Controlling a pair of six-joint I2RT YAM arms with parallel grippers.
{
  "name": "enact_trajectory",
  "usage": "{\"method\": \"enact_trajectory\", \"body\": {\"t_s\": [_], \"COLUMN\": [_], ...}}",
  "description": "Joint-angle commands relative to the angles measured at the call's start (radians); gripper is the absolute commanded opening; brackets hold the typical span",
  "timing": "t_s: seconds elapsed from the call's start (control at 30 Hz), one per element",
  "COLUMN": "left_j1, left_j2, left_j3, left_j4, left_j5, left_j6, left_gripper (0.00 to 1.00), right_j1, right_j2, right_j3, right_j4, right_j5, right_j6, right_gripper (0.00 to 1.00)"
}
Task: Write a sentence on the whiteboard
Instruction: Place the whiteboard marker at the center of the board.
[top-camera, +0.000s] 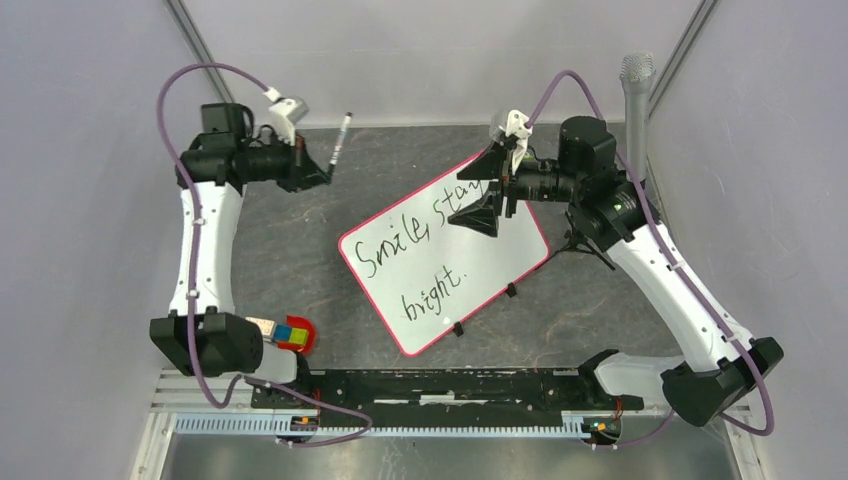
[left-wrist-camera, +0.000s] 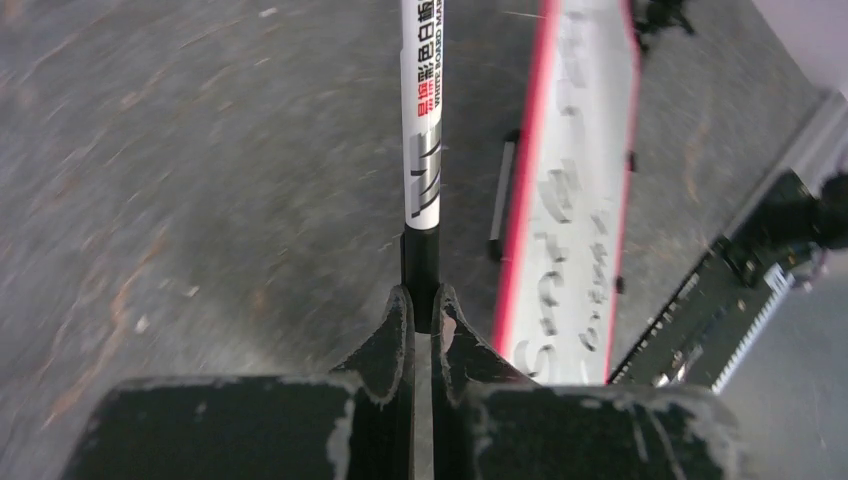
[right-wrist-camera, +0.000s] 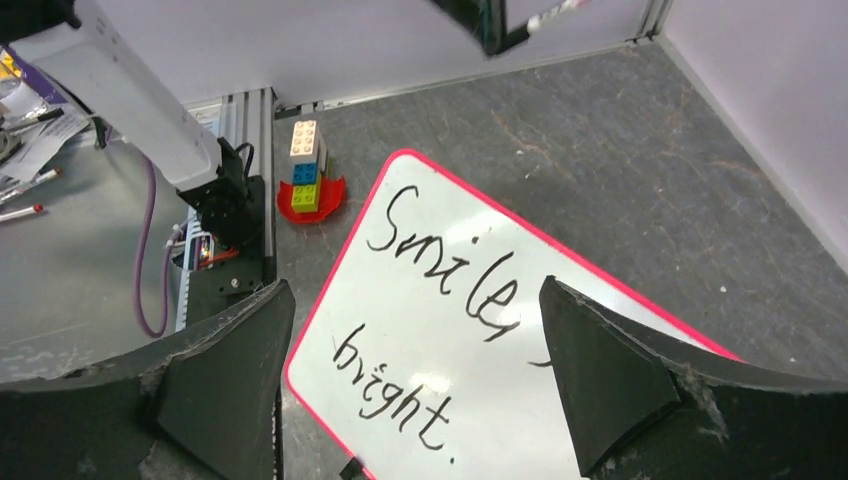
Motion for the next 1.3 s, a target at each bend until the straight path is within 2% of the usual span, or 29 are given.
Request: {"method": "enact_trajectory", "body": {"t_s": [0.0,0.07,0.27,0.53,0.77,1.03,1.17,1.27], "left_j1": [0.175,0.221,0.229,0.225,0.216,0.158,0.140,0.127], "left_j2": [0.053,0.068,0.060,0.091,0.174,0.212,0.226,0.208], "left_j3": [0.014,-0.036,-0.304,-0.573,-0.640,-0.683,-0.700,-0.715], "left_j4": [-0.010,-0.015,0.029,0.150,0.209,0.274,0.284,0.284], "left_j5": [-0.046,-0.114,-0.330,-0.452,-0.495,-0.554,-0.569,-0.571], "left_j6": [0.051,0.112,0.301,0.345,0.344,0.331,0.333,0.336], "left_gripper": [0.02,0.02,0.02,0.02,0.02,0.04,0.13,0.25], "right_j1": [-0.003,-0.003,-0.003,-0.003,-0.003,-0.003,-0.003,-0.003], "right_j2": [-0.050,-0.069,-0.130,-0.235,-0.322,-0.404,-0.445,-0.461], "right_j3": [-0.065,-0.113,-0.248,-0.406,-0.513,-0.578,-0.602,-0.599], "right_j4": [-0.033,-0.047,-0.090,-0.143,-0.164,-0.171,-0.159,-0.167], "right_j5": [-0.021,-0.024,-0.004,0.083,0.163,0.254,0.295,0.324], "right_j6": [-0.063,-0.088,-0.159,-0.272,-0.331,-0.337,-0.321,-0.322], "right_gripper": [0.98,0.98,0.98,0.98,0.98,0.98,0.98,0.98]}}
